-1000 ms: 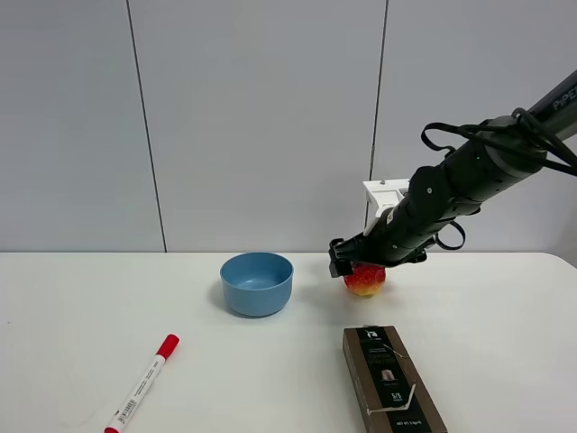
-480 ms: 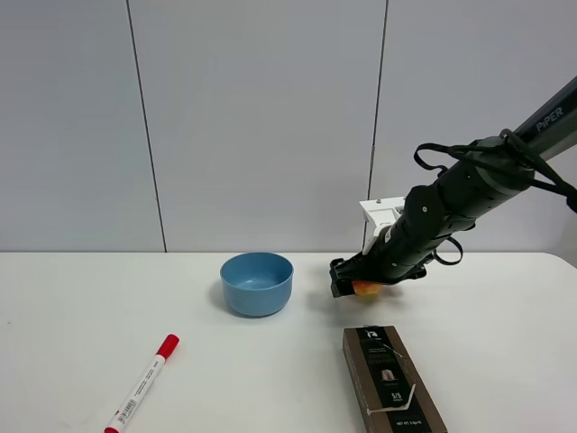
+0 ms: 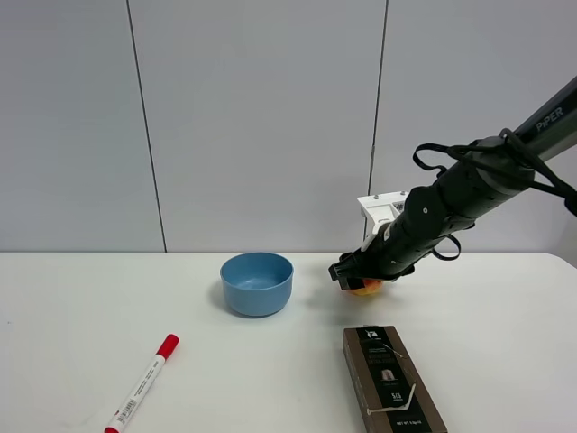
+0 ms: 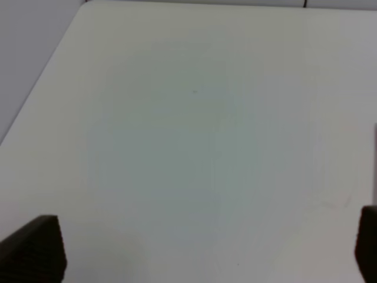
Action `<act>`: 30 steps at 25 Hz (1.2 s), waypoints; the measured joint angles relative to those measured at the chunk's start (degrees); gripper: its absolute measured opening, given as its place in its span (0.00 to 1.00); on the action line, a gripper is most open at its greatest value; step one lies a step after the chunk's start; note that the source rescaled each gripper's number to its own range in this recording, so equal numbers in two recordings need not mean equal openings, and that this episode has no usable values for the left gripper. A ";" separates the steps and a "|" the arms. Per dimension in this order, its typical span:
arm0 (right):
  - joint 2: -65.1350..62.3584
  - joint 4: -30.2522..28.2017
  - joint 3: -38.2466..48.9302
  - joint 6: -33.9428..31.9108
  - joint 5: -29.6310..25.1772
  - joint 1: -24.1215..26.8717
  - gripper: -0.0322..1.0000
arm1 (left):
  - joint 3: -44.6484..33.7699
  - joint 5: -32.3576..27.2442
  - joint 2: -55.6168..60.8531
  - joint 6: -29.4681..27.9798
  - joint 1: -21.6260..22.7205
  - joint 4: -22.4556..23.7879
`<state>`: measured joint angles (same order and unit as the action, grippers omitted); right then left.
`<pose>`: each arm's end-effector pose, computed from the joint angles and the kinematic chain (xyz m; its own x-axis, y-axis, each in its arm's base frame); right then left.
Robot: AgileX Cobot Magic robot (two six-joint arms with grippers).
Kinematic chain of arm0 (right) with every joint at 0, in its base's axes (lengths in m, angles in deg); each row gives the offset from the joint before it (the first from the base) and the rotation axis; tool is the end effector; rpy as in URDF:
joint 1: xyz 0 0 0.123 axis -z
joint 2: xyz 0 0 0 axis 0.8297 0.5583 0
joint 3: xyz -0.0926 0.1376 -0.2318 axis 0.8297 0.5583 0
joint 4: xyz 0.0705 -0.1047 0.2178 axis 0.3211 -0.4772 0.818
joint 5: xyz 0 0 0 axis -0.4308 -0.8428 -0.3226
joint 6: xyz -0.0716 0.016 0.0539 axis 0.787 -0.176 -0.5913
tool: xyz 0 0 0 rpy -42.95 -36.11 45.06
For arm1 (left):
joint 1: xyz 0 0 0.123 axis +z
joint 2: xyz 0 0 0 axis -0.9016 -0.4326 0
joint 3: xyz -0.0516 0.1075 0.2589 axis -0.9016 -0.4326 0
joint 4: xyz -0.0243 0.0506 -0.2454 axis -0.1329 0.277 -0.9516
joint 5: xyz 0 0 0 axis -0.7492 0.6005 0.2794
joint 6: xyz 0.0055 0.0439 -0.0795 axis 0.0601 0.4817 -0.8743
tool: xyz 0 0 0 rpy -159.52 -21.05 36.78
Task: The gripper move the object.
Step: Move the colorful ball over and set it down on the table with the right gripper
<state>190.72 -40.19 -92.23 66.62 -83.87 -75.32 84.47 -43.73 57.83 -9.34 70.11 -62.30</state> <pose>0.4402 0.1534 0.0975 -0.6397 -0.3354 -0.6915 -0.3968 0.9147 -0.0766 -0.0070 0.0036 0.2797 -0.4354 -0.0555 -0.8985 -0.1476 0.9890 0.0105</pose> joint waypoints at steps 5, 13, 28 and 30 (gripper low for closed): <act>-0.37 -0.02 0.00 0.00 -0.25 0.00 0.03 | 0.00 0.00 0.00 0.00 0.00 0.00; -15.16 0.83 0.00 0.00 -11.63 -2.40 0.03 | 0.00 0.00 0.00 0.00 0.00 0.00; -23.44 7.75 -0.11 3.04 -21.24 -22.70 0.03 | 0.00 0.00 0.00 0.00 0.00 0.00; -20.79 7.71 -0.11 3.04 -22.50 -24.50 0.03 | 0.00 0.00 0.00 0.00 0.00 0.00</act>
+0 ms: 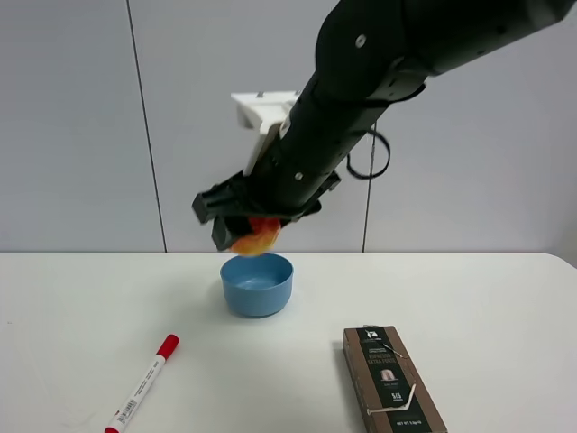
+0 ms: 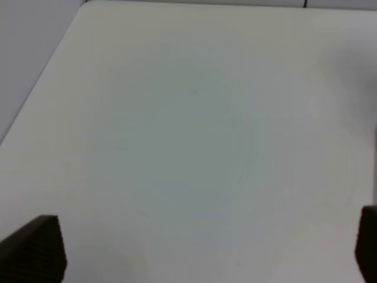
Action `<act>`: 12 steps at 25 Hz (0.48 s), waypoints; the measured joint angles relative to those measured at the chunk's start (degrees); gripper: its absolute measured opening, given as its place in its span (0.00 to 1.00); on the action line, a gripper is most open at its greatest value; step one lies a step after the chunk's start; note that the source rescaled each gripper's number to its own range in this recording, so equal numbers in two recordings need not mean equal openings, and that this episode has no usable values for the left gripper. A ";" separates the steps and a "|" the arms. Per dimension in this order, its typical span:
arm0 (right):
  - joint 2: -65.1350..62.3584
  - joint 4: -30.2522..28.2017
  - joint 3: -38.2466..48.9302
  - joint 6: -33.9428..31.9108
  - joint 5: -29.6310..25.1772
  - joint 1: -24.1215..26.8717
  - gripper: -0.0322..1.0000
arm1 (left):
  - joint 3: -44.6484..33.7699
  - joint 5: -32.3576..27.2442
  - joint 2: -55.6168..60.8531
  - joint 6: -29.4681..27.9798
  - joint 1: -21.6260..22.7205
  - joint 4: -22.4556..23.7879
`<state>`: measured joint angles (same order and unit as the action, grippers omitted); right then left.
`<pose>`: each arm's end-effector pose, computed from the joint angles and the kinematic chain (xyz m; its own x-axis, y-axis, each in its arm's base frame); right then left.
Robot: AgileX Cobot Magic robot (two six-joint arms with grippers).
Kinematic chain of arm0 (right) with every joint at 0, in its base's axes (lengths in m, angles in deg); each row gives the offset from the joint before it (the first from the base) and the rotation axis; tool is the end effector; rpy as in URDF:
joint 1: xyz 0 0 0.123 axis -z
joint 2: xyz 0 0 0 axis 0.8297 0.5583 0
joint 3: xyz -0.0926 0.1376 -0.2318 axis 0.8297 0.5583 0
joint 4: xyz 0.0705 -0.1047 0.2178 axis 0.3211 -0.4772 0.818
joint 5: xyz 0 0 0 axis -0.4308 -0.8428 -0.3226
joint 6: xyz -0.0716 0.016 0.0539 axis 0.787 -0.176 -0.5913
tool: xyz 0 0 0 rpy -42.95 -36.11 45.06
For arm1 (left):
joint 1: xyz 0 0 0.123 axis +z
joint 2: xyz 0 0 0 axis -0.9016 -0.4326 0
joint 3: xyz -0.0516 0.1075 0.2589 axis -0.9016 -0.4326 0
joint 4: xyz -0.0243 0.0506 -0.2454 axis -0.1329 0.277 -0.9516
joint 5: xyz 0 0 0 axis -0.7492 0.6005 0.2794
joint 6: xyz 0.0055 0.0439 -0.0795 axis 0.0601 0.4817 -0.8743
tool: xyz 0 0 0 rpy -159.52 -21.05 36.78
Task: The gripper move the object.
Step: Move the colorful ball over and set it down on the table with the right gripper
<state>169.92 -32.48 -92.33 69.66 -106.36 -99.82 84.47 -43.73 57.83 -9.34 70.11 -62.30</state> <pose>0.3055 0.2941 0.2366 -0.5135 -0.5292 -0.6755 -0.7115 0.7026 -0.0095 -0.0070 0.0036 0.2797 -0.4354 -0.0555 -0.8985 -0.1476 0.9890 0.0105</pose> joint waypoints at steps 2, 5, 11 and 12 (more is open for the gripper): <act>2.62 0.00 0.00 0.00 -1.24 -0.85 0.03 | 0.00 0.00 0.00 0.00 0.00 0.00; 6.53 0.00 0.00 0.00 -1.92 -1.01 0.03 | 0.00 0.00 0.00 0.00 0.00 0.00; 10.82 0.48 0.00 0.00 -2.88 -1.01 0.03 | 0.00 0.00 0.00 0.00 0.00 0.00; 11.19 0.67 0.00 0.00 -3.00 -1.01 0.03 | 0.00 0.00 0.00 0.00 0.00 0.00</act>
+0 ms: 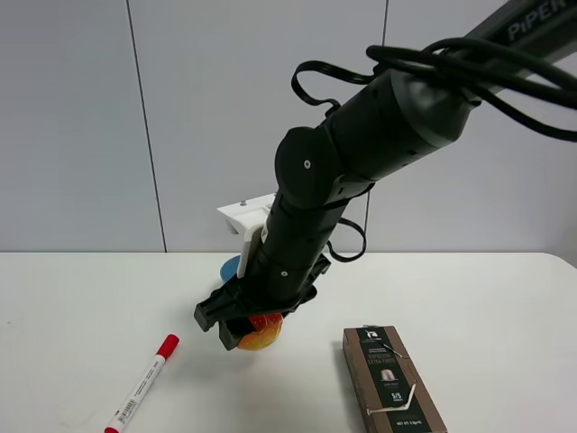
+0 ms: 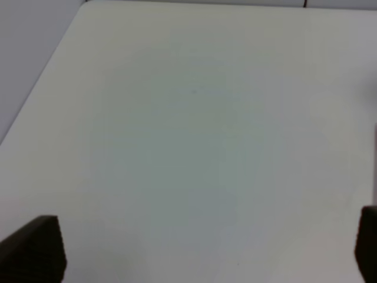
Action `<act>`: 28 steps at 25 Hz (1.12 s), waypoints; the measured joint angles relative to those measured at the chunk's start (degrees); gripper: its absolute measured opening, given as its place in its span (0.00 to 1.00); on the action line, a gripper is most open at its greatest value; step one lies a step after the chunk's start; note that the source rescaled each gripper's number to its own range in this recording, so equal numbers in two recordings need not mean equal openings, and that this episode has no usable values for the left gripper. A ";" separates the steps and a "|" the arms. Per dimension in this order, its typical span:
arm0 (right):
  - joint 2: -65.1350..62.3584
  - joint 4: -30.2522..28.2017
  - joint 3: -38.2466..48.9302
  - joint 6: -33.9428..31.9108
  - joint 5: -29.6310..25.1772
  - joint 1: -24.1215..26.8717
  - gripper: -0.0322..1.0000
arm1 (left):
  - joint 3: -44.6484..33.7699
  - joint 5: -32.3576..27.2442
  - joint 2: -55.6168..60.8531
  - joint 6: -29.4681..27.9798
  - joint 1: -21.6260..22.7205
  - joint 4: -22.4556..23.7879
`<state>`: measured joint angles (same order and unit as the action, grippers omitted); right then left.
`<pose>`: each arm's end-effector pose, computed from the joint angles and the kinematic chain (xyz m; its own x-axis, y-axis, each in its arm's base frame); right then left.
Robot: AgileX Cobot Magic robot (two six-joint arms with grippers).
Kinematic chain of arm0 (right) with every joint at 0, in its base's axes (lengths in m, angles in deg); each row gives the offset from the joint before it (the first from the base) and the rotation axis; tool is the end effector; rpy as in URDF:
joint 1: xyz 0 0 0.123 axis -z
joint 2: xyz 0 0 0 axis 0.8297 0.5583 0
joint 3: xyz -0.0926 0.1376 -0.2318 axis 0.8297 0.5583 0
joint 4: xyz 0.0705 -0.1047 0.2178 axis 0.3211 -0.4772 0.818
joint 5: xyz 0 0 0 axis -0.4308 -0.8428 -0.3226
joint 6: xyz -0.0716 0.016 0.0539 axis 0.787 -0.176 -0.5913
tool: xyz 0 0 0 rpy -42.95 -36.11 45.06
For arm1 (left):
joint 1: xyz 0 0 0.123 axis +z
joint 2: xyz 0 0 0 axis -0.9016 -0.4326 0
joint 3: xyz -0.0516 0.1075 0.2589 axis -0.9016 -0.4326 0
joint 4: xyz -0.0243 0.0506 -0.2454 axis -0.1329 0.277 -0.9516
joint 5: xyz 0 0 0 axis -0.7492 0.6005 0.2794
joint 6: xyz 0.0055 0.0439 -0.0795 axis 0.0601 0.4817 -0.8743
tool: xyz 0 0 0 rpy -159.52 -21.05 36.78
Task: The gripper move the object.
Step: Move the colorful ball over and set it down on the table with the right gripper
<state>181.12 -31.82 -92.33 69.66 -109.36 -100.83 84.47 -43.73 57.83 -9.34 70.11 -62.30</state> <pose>0.3068 0.3068 0.1497 -0.6126 -0.6323 -0.4744 -0.7212 0.6927 0.0081 -0.0070 0.0036 0.2797 -0.4354 -0.0555 -0.8985 -0.1476 0.9890 0.0105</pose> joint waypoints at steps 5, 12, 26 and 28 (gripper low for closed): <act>2.07 0.46 -0.04 0.00 -1.00 0.00 0.03 | 0.00 0.00 0.00 0.00 0.00 0.00; 3.50 0.50 -0.04 -0.04 -2.40 0.00 0.03 | 0.00 0.00 0.00 0.00 0.00 0.00; 3.56 -2.30 -0.04 0.32 -2.62 0.00 0.23 | 0.00 0.00 0.00 0.00 0.00 0.05; 3.56 -2.30 -0.04 0.18 -2.56 0.00 0.34 | 0.00 0.00 0.00 0.00 0.00 0.05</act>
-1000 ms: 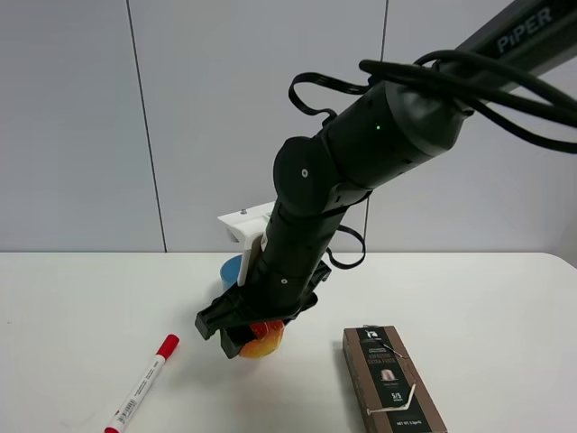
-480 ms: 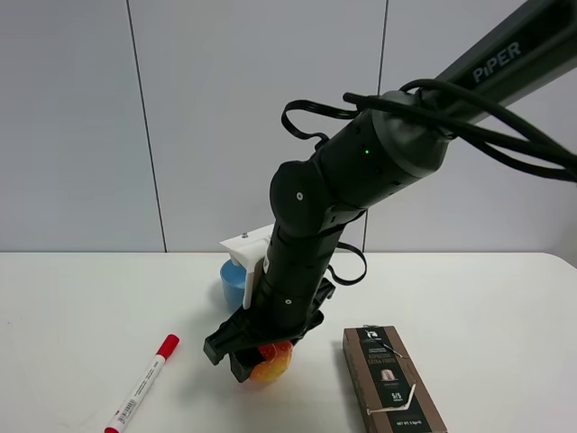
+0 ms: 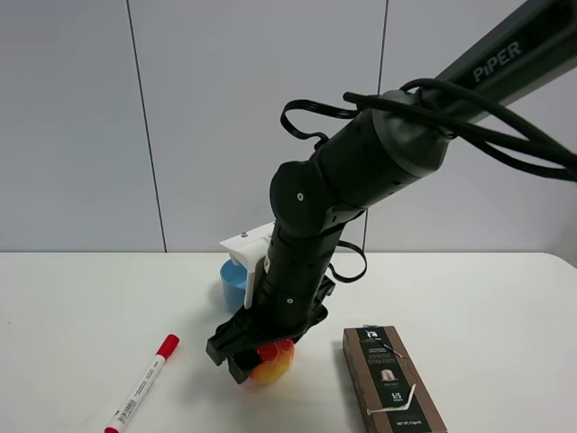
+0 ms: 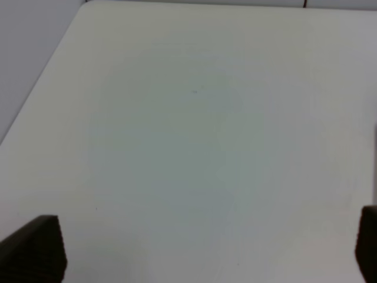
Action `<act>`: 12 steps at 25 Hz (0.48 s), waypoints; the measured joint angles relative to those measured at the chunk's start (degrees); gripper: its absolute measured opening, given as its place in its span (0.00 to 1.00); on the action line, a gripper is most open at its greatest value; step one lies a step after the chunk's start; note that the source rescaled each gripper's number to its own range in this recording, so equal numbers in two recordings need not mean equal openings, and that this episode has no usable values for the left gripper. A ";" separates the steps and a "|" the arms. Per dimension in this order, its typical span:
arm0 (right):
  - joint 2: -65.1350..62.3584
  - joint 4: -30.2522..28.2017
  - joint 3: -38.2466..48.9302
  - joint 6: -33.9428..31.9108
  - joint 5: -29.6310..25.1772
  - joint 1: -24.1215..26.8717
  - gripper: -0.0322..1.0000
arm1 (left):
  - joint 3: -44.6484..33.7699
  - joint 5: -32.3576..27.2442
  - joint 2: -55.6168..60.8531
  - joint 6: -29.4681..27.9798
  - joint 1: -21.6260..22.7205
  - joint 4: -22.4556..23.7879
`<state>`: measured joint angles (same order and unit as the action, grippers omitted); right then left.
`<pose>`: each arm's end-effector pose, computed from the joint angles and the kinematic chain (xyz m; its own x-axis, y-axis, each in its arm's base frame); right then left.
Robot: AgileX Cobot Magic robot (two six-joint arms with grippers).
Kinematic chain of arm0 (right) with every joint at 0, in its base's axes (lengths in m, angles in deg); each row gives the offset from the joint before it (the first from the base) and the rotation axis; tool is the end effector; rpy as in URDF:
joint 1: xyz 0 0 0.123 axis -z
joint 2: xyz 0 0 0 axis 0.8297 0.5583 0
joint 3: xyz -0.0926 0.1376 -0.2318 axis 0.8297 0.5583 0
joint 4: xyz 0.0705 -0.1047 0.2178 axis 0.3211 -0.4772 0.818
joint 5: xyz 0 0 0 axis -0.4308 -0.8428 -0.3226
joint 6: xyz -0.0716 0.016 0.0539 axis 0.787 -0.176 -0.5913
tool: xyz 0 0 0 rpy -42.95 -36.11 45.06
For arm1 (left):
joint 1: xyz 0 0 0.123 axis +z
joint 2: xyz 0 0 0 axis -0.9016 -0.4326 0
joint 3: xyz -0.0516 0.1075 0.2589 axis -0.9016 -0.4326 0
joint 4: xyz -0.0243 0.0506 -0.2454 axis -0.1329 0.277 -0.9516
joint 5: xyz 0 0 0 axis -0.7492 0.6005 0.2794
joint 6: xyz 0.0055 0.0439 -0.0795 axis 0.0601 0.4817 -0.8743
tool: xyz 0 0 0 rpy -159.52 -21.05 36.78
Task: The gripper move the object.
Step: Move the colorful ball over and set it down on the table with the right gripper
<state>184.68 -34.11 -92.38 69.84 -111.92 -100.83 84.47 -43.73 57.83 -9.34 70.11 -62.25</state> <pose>0.3060 0.3036 0.1213 -0.6168 -0.6907 -0.3775 -0.7399 0.6724 -0.0212 -0.0070 0.0037 0.2797 -0.4355 -0.0550 -0.8985 -0.1481 0.9889 0.0112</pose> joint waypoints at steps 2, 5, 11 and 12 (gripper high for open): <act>0.00 0.00 0.00 -0.42 0.00 0.00 0.39 | 0.00 0.00 0.00 0.00 0.00 0.00; 0.00 0.00 0.00 -1.22 0.05 0.00 0.41 | 0.00 0.00 0.00 0.00 0.00 0.00; -0.53 0.00 0.00 -2.49 0.05 0.00 0.41 | 0.00 0.00 0.00 0.00 0.00 0.00; -1.04 0.00 0.00 -2.78 0.00 0.00 0.42 | 0.00 0.00 0.00 0.00 0.00 0.00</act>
<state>183.63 -34.11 -92.38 67.06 -111.92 -100.83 84.47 -43.73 57.83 -9.34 70.11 -62.25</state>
